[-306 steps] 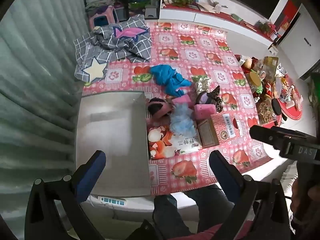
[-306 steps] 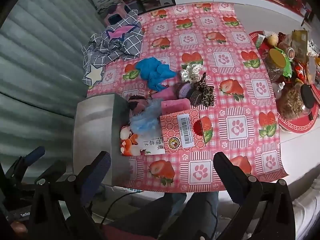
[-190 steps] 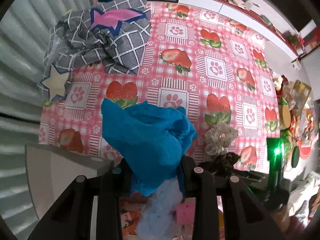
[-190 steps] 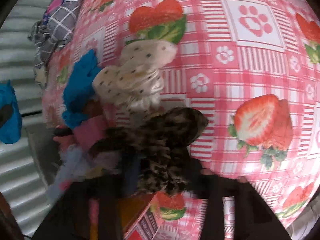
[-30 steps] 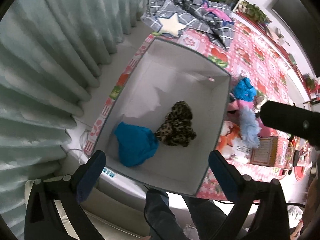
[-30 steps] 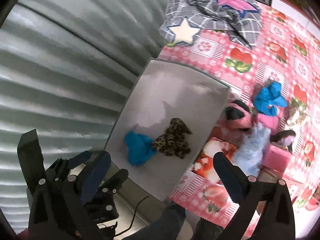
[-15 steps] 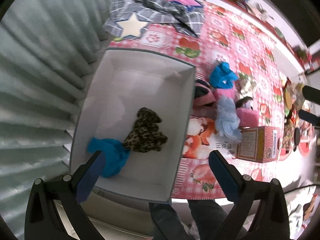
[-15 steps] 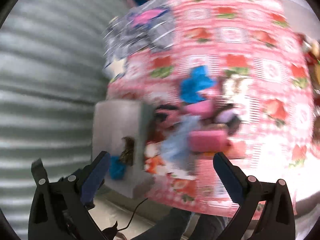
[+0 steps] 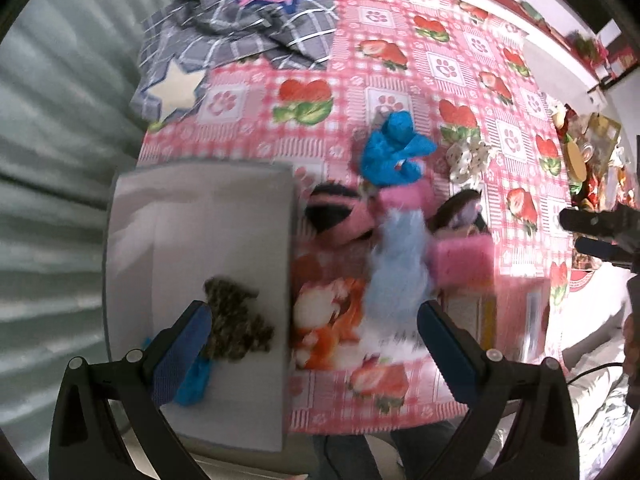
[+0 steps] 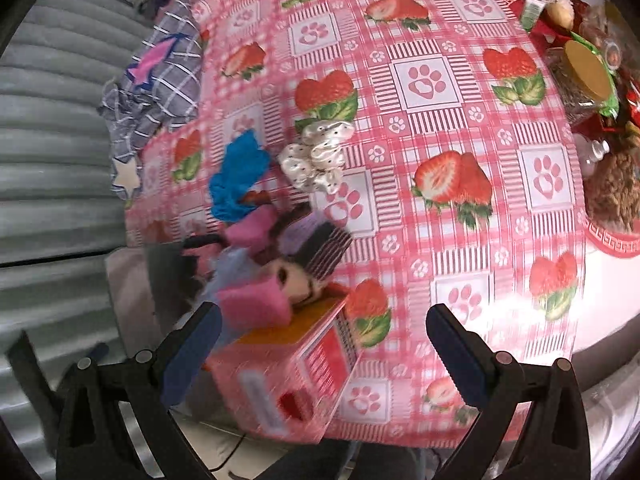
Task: Organize soft objects
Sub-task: 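Grasp another blue cloth with the left tool while the right tool grasps the white polka-dot scrunchie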
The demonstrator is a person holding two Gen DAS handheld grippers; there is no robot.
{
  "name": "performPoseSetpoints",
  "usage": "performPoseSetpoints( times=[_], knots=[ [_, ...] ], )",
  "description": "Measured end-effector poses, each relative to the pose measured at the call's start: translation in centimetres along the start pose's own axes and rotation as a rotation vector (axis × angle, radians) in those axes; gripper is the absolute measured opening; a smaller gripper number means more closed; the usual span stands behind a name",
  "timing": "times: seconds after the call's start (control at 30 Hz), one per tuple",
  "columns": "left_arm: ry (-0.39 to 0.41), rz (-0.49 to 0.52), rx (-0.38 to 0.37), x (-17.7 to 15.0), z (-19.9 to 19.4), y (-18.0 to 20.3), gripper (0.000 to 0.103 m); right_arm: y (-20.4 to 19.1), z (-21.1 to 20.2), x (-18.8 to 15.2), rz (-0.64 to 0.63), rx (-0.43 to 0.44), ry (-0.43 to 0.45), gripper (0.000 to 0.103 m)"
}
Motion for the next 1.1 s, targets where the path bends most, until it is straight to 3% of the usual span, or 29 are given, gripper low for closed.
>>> performPoseSetpoints(
  times=[0.37, 0.5, 0.7, 0.9, 1.0, 1.1],
  knots=[
    [-0.119, 0.14, 0.07, 10.3, 8.4, 3.9, 0.103, -1.0, 6.4, 4.7, -0.153, -0.099, -0.019, 0.103],
    [-0.172, 0.153, 0.095, 12.8, 12.0, 4.4, 0.103, -0.1, 6.6, 6.2, -0.117, -0.081, -0.015, 0.103],
    [-0.206, 0.215, 0.142, 14.8, 16.3, 5.0, 0.103, -0.1, 7.4, 8.1, -0.129, -0.087, -0.013, 0.103],
    [-0.206, 0.174, 0.136, 15.2, 18.2, 4.0, 0.102, -0.2, 8.2, 8.9, -0.128, -0.065, -0.035, 0.103],
    [-0.215, 0.177, 0.126, 15.1, 18.7, 3.4, 0.079, -0.9, 8.8, 9.2, -0.167, -0.083, -0.03, 0.103],
    [-0.201, 0.149, 0.09, 15.2, 18.7, 2.7, 0.071, -1.7, 9.7, 9.4, -0.206, -0.089, -0.026, 0.103]
  ],
)
Point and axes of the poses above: each gripper's, at about its wrist camera, not at the fingertips, and z roughly the way its jaws point, y to its right, x to its top, the point moved 9 cm from there along z, roughly the way its jaws point, and after that the axes turned 12 degrees about z, right-handed, at the moved point
